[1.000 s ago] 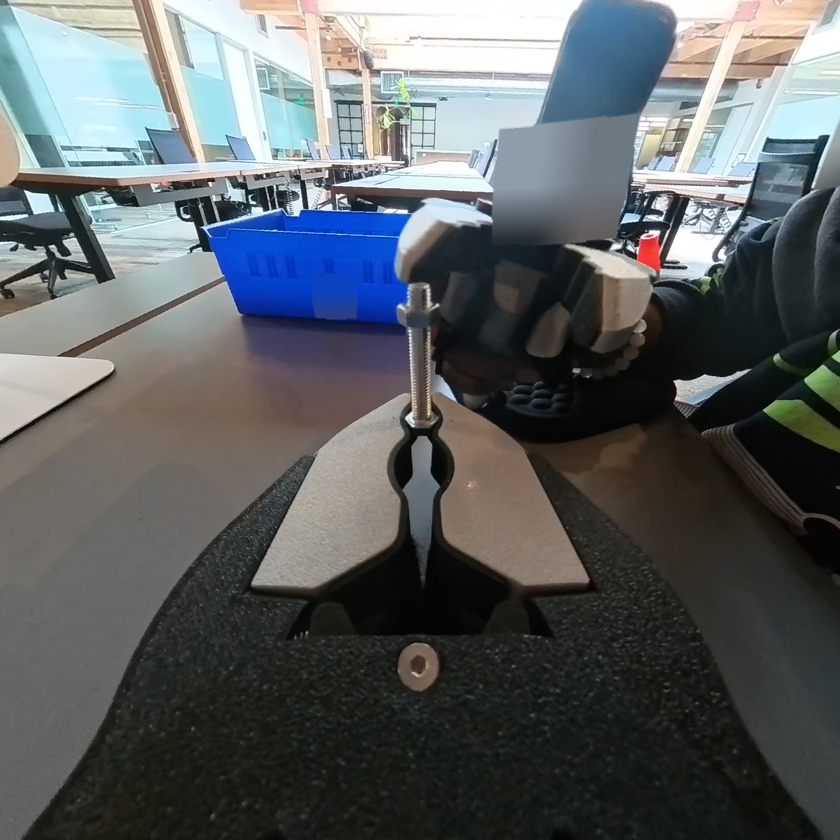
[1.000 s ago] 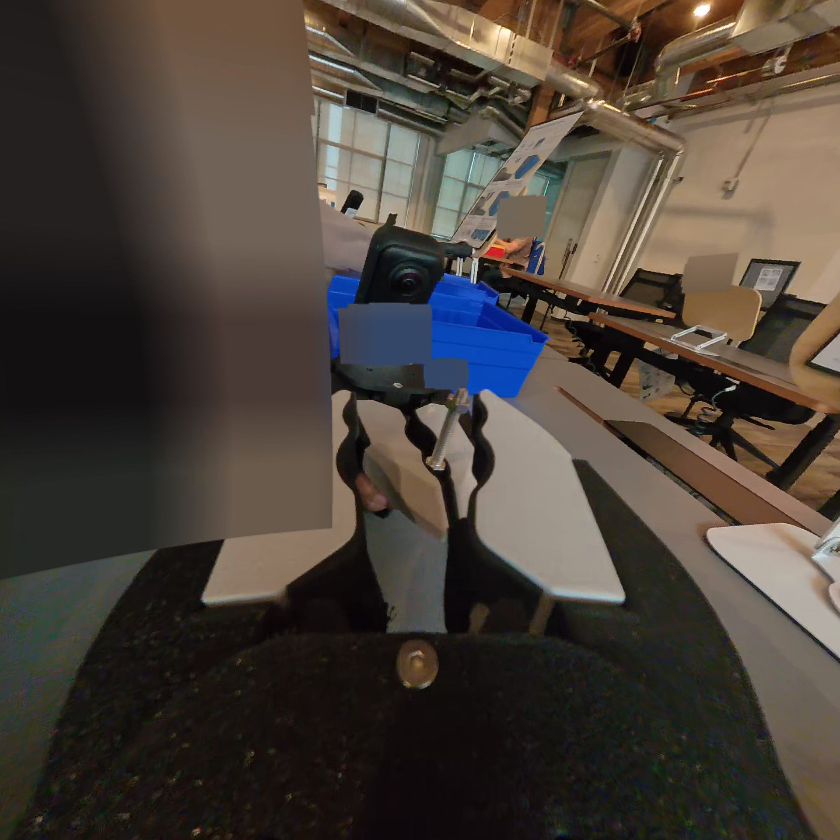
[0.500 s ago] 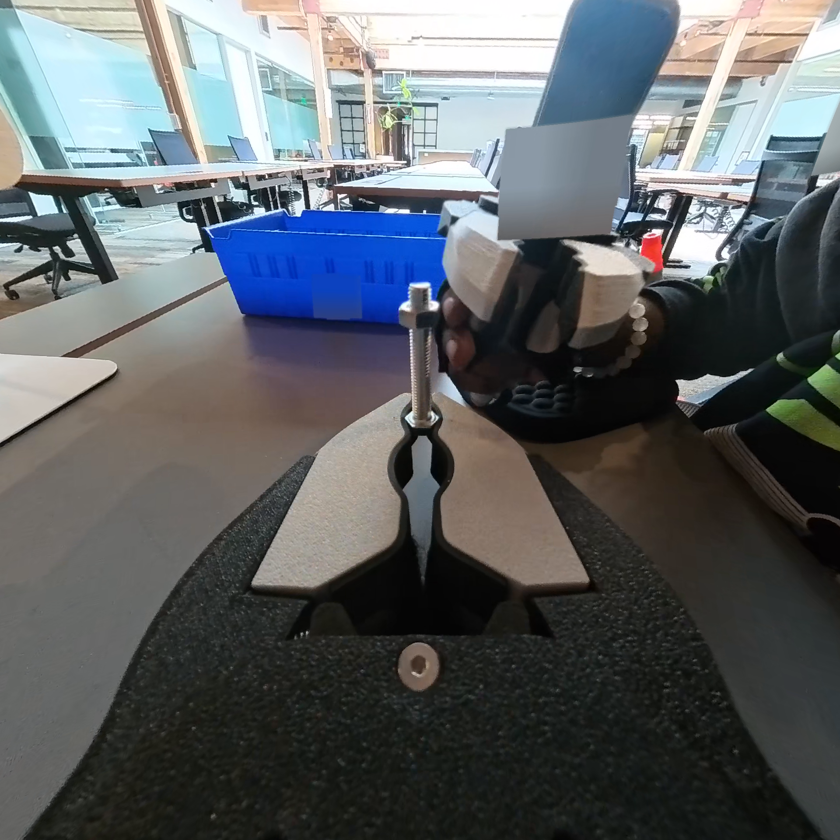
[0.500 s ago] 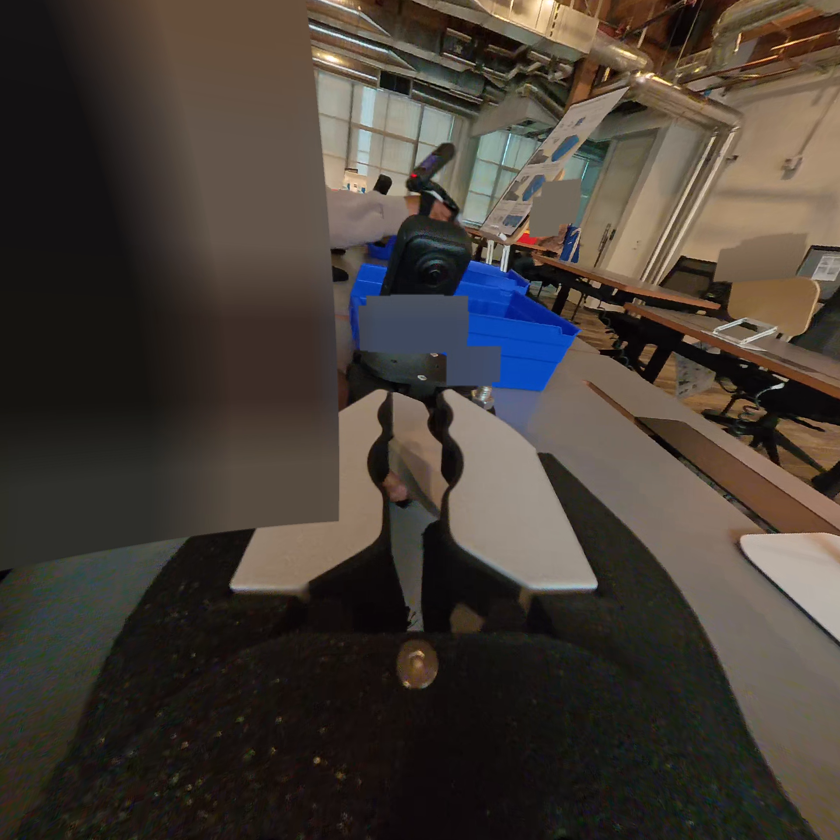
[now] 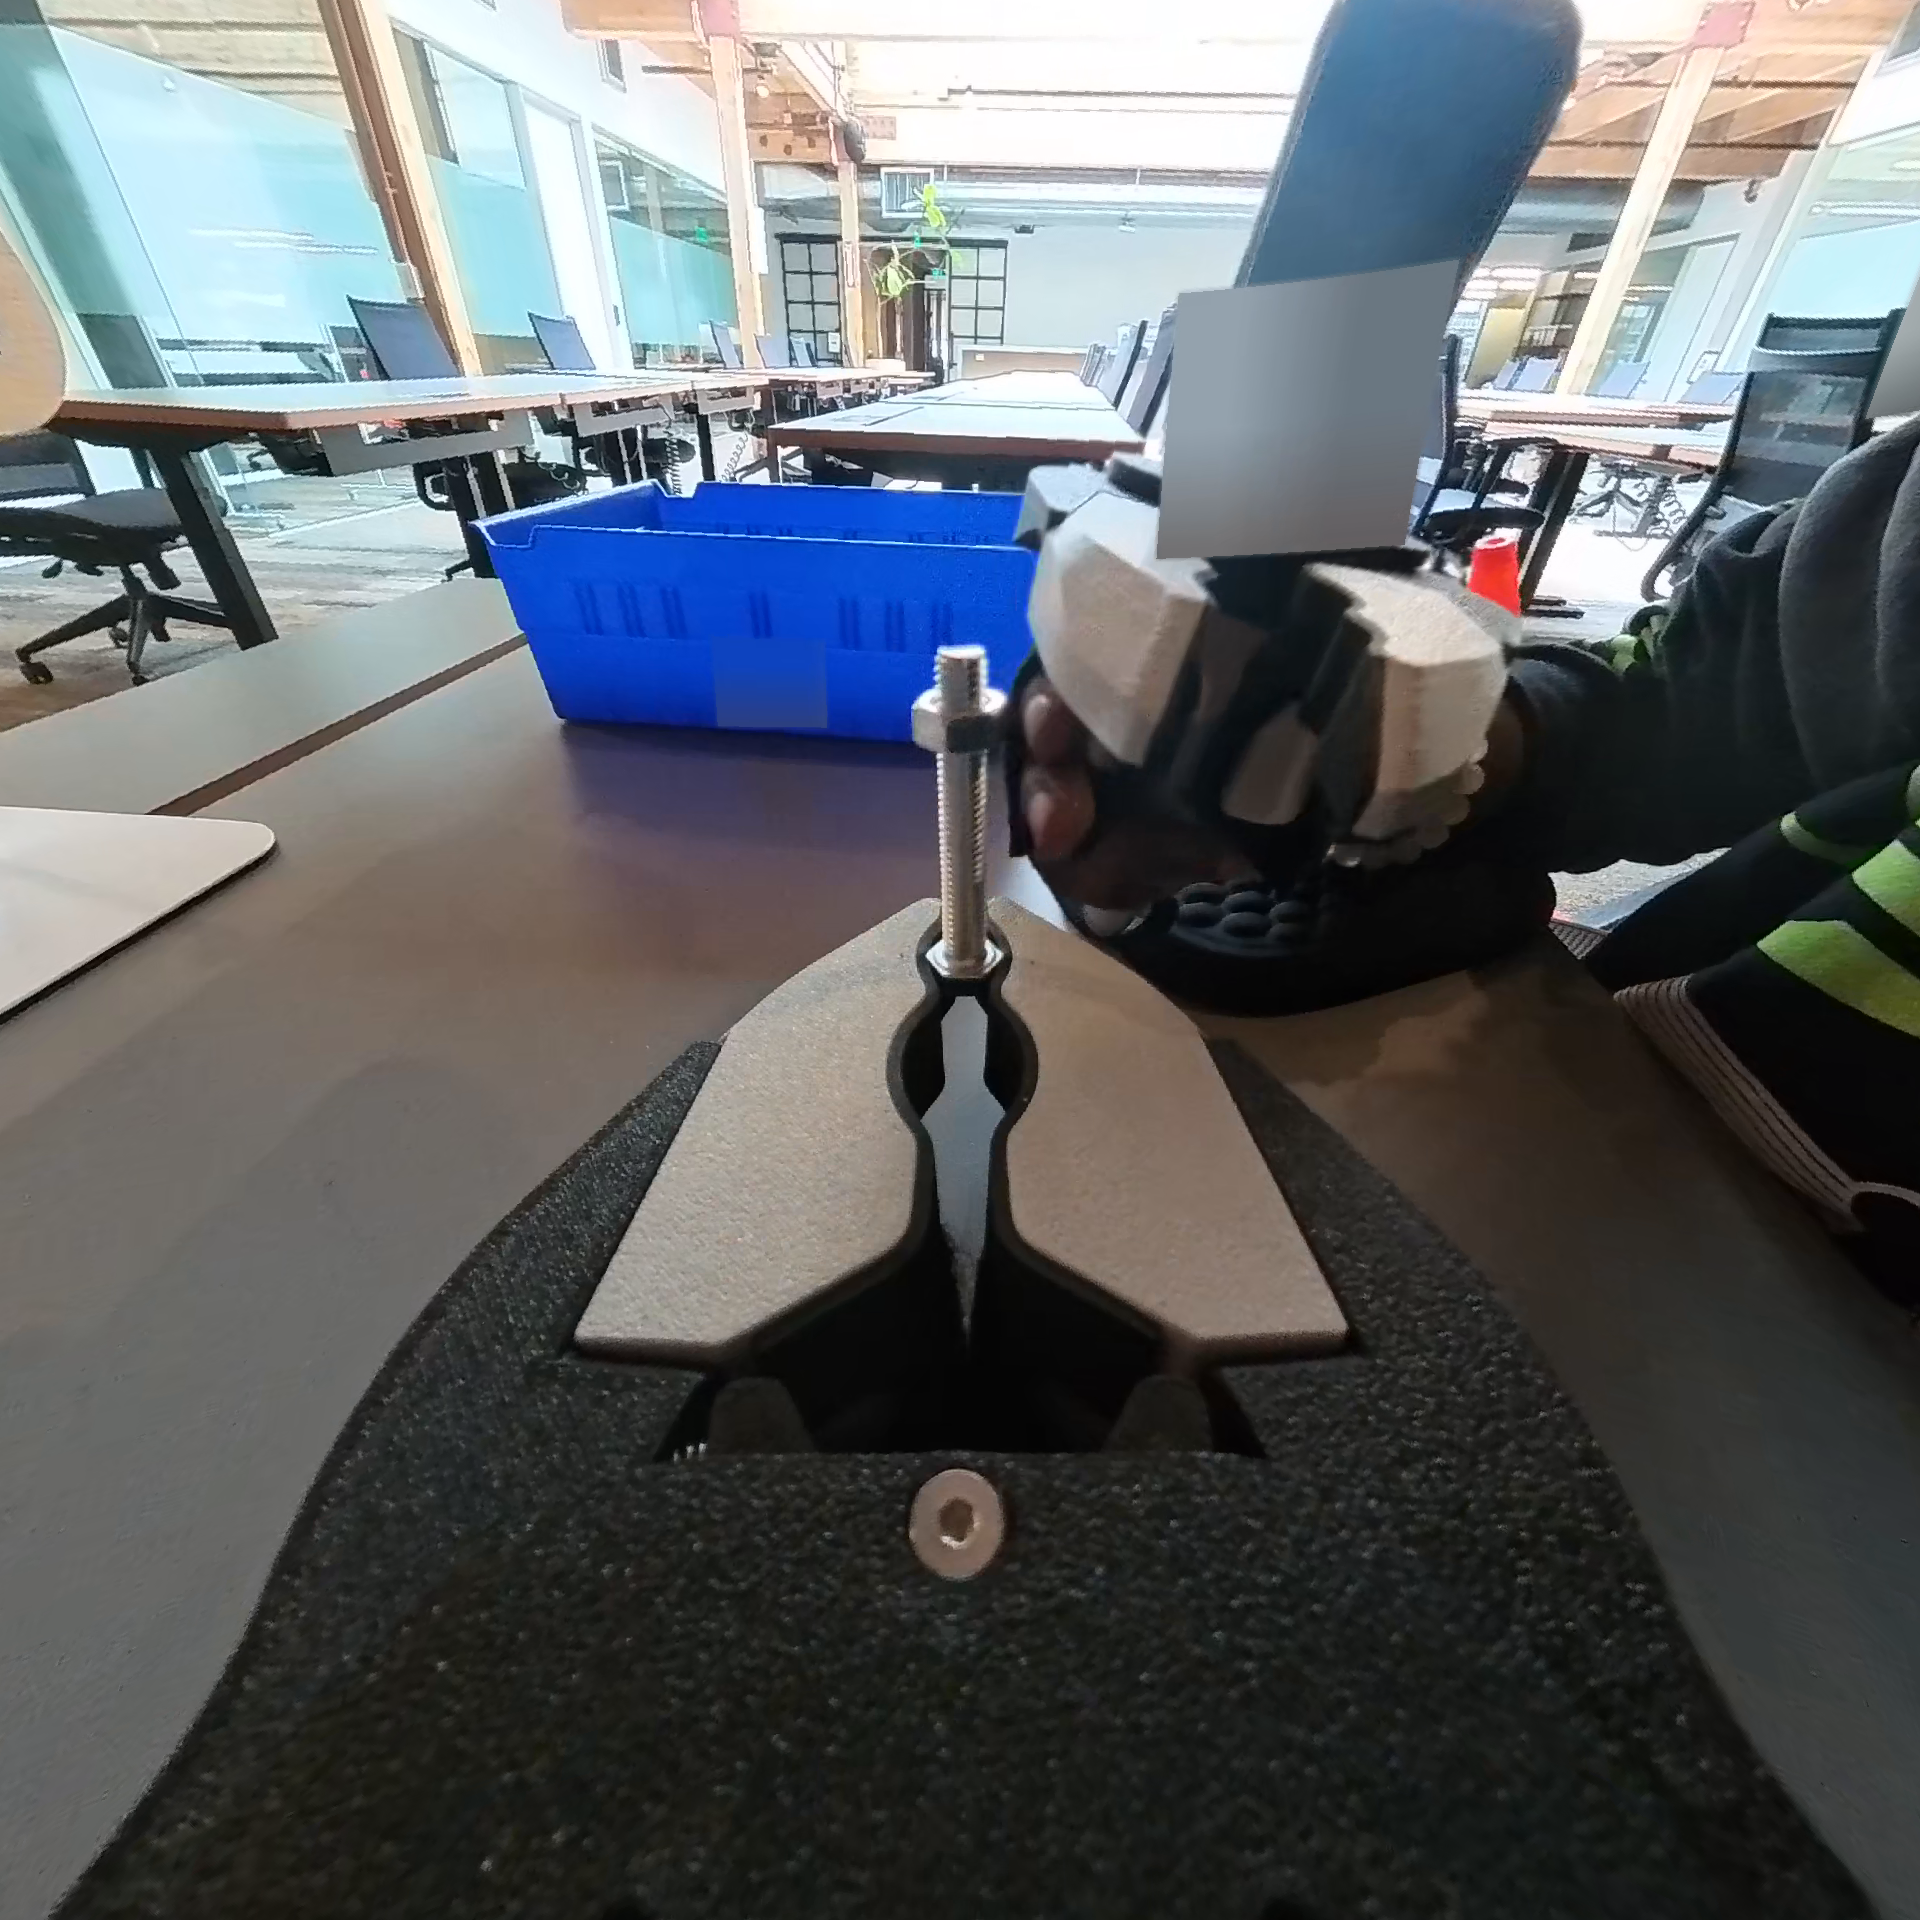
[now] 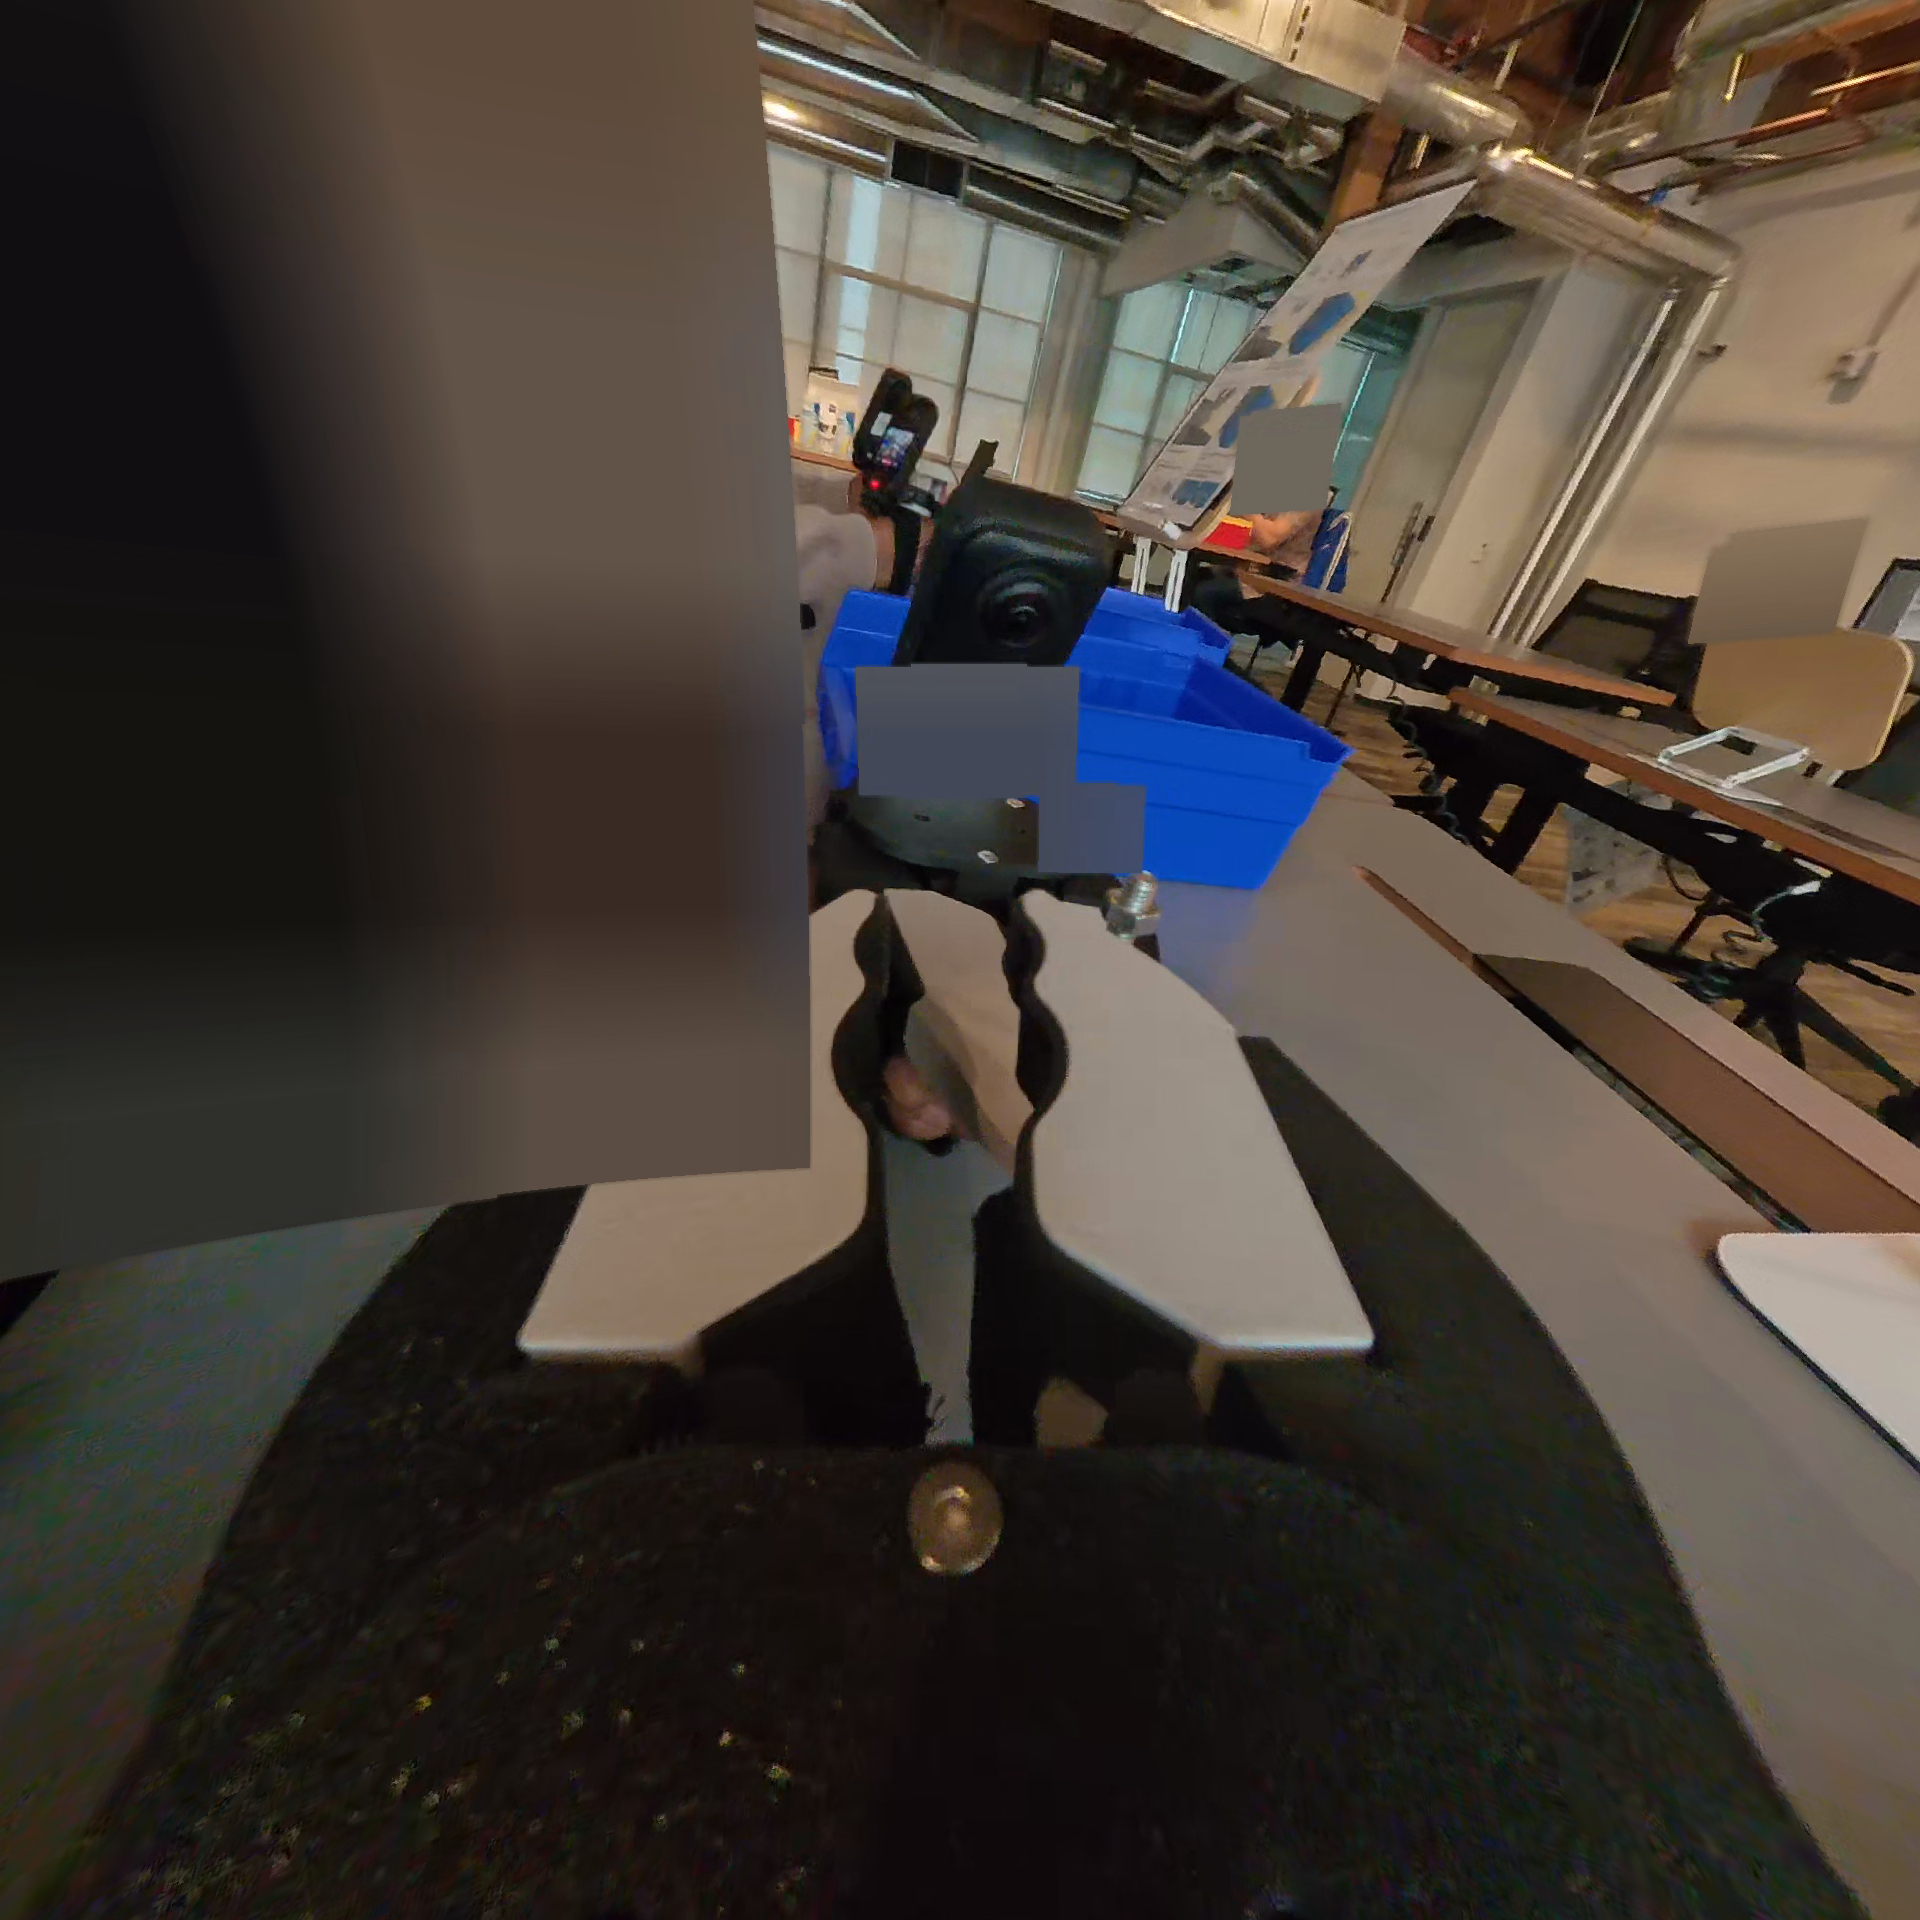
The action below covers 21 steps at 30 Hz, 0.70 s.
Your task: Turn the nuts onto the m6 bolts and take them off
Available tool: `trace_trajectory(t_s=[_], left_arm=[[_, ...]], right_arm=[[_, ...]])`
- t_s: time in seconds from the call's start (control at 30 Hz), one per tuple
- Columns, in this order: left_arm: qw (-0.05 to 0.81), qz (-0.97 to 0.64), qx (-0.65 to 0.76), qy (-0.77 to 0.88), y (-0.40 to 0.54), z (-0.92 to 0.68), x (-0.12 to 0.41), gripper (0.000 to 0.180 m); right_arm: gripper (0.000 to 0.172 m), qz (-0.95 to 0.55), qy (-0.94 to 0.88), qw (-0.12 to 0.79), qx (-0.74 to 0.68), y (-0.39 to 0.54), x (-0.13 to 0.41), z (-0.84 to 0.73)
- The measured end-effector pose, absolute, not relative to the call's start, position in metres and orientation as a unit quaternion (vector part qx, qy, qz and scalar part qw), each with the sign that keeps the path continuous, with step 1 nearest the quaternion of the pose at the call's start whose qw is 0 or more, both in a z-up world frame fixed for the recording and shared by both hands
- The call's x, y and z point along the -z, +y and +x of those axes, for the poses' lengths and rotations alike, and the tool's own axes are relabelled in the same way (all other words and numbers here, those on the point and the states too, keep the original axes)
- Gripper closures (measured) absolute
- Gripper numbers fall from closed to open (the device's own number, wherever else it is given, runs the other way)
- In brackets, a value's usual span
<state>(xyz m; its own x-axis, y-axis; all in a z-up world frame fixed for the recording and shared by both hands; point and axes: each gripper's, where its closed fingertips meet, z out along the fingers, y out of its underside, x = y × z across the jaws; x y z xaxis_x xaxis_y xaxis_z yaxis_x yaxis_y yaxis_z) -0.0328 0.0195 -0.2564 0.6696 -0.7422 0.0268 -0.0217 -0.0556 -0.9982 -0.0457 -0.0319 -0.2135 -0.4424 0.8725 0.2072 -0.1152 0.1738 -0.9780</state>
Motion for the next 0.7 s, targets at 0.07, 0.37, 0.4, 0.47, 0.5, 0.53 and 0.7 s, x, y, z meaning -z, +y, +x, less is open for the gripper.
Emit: trace_trajectory(t_s=[0.07,0.37,0.4,0.47,0.5,0.53,0.7], left_arm=[[0.625,-0.667,0.288,0.287,0.02,-0.033,0.256,0.178],[0.624,-0.666,0.289,0.288,0.019,-0.032,0.256,0.178],[0.624,-0.666,0.289,0.288,0.019,-0.032,0.257,0.178],[0.624,-0.667,0.289,0.289,0.019,-0.032,0.257,0.178],[0.624,-0.667,0.289,0.289,0.02,-0.032,0.257,0.178],[0.624,-0.667,0.289,0.289,0.02,-0.032,0.257,0.178],[0.624,-0.667,0.288,0.287,0.02,-0.032,0.257,0.178]], right_arm=[[0.15,-0.304,-0.626,0.444,-0.565,-0.028,0.212,-0.046],[0.108,-0.329,-0.611,0.454,-0.559,-0.02,0.214,-0.054],[0.107,-0.326,-0.613,0.453,-0.559,-0.022,0.214,-0.055],[0.107,-0.319,-0.618,0.451,-0.559,-0.025,0.215,-0.054],[0.107,-0.317,-0.621,0.45,-0.559,-0.027,0.215,-0.054],[0.107,-0.316,-0.623,0.449,-0.557,-0.027,0.216,-0.054],[0.116,-0.317,-0.621,0.449,-0.558,-0.026,0.215,-0.053]])
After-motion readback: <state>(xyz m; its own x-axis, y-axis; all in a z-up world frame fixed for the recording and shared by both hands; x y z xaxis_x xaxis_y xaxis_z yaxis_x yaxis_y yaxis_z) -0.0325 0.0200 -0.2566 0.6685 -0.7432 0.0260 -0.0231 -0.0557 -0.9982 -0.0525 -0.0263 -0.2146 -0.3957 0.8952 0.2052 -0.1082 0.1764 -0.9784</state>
